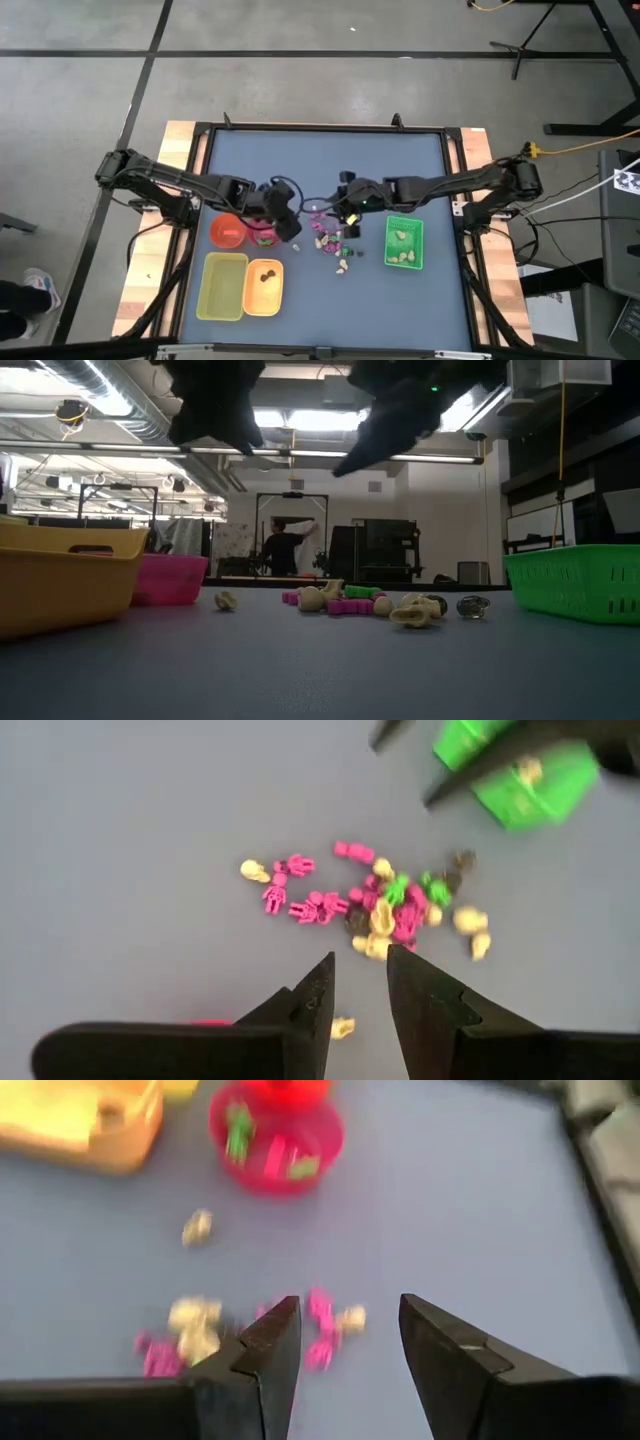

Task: Sort Halloween decoration
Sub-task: Put the white skull toy into the orange bowl

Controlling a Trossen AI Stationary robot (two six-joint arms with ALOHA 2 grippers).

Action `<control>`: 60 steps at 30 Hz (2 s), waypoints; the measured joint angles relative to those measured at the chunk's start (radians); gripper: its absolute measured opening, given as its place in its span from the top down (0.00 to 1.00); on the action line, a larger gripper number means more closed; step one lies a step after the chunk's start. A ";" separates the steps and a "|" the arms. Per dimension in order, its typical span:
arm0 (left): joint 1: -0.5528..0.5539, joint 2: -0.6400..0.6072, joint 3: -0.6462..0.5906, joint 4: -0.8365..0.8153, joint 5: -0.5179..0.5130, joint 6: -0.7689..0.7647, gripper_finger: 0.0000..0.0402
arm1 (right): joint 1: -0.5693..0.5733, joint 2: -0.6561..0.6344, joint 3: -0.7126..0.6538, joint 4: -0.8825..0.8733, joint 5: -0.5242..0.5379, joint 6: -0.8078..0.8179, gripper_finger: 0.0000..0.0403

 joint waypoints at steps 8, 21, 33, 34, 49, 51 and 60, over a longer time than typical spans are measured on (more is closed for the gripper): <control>-0.038 0.005 0.000 0.005 0.001 0.184 0.76 | 0.000 -0.040 -0.001 -0.186 0.001 0.054 0.58; -0.041 0.224 0.000 0.018 0.116 0.548 0.55 | 0.000 -0.040 -0.002 -0.189 -0.001 0.058 0.58; -0.041 0.357 0.000 0.054 0.122 0.793 0.55 | 0.000 -0.040 -0.002 -0.194 -0.002 0.058 0.58; -0.041 0.364 0.000 0.056 0.122 0.797 0.55 | 0.000 -0.040 -0.002 -0.194 -0.002 0.058 0.58; -0.047 0.439 0.000 0.077 0.174 0.817 0.62 | 0.000 -0.039 -0.003 -0.191 -0.002 0.058 0.58; -0.047 0.445 0.000 0.079 0.174 0.817 0.63 | 0.000 -0.039 -0.003 -0.191 -0.002 0.058 0.58; -0.047 0.458 0.000 0.089 0.175 0.816 0.67 | 0.000 -0.039 -0.003 -0.191 -0.002 0.058 0.58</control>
